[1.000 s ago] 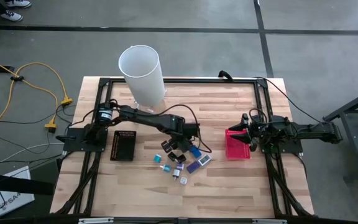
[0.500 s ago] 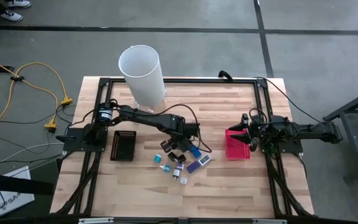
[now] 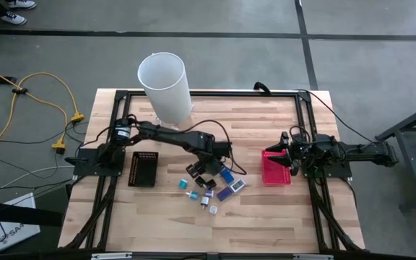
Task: Pick & Place Office items
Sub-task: Put the blue digital timer into the black bin
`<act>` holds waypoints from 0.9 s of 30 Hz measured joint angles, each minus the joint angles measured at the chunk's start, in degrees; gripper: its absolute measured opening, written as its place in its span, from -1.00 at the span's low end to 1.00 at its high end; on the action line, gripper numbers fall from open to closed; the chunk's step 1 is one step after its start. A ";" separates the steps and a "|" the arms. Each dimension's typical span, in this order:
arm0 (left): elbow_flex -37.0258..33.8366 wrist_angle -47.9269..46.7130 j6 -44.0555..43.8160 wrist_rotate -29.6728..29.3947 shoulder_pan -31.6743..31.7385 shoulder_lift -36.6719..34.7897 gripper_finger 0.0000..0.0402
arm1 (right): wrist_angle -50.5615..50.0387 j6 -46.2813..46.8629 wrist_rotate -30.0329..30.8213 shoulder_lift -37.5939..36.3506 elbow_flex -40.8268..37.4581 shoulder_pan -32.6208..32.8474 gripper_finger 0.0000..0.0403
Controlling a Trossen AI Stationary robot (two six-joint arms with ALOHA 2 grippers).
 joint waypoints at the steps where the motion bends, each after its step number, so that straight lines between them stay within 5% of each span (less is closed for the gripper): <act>1: 0.00 0.00 0.06 0.16 0.06 0.00 0.24 | 0.00 0.00 0.00 0.00 0.00 0.00 -0.14; 27: -0.02 2.39 2.23 -0.10 0.89 2.73 0.34 | 0.09 0.00 0.01 0.02 0.02 0.00 -0.14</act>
